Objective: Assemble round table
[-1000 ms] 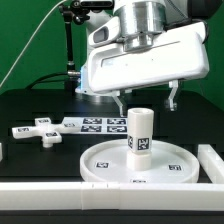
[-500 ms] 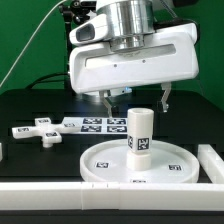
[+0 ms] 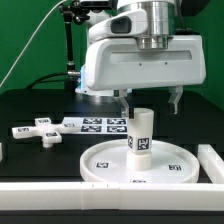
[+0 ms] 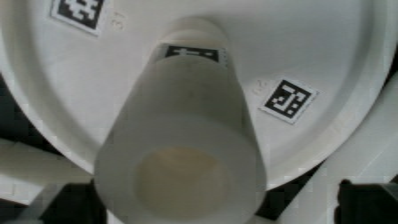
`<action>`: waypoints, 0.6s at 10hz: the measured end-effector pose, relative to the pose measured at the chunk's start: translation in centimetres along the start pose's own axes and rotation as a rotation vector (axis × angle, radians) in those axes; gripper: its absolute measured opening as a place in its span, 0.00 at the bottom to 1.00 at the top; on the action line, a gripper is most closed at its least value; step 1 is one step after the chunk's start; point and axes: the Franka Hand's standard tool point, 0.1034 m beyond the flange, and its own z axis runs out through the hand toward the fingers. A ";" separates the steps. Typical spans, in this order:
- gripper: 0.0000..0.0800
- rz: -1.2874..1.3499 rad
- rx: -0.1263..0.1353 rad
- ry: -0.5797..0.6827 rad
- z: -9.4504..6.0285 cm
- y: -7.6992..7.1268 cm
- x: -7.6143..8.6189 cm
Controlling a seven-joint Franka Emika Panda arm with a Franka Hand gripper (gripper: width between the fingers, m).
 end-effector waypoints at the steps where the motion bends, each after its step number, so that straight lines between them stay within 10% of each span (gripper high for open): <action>1: 0.81 -0.053 -0.002 -0.001 0.0 0.2 -0.1; 6: 0.81 -0.639 -0.015 -0.052 0.3 -0.5 -0.3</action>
Offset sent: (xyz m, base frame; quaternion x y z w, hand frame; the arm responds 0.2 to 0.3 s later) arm -0.0025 -0.0009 -0.0066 -0.0327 -0.0021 -0.3938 0.9186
